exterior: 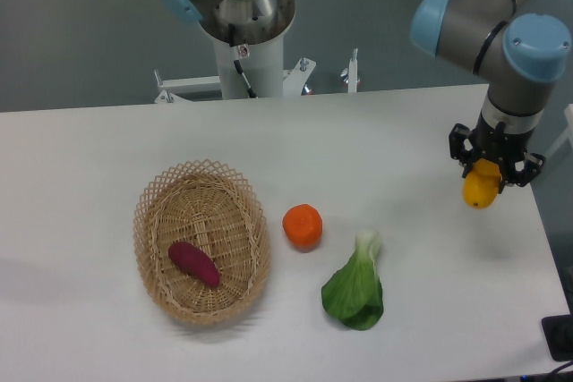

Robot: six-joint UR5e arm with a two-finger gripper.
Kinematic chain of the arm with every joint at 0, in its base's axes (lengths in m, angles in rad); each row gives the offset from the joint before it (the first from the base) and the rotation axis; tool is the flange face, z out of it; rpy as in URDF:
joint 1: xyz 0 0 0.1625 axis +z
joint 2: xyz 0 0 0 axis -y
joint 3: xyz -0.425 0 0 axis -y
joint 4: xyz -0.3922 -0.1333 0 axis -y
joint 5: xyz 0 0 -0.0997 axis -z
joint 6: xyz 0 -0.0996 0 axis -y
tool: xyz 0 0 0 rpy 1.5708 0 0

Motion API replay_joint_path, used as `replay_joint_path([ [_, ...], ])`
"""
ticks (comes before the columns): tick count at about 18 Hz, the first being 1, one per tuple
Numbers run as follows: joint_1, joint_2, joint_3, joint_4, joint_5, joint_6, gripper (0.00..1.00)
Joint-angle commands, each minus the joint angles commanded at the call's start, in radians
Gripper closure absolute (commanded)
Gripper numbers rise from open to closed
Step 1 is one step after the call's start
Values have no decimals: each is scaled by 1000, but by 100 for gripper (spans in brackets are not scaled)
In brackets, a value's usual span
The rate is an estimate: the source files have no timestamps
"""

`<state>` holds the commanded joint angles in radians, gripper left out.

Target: Place the mango in the basket

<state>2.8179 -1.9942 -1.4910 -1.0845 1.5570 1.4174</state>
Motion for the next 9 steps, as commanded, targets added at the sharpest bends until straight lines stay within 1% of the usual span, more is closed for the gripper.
replay_joint_path([
  [4, -6, 2, -3, -2, 0, 0, 51],
  [9, -35, 0, 12, -15, 23, -2, 51],
])
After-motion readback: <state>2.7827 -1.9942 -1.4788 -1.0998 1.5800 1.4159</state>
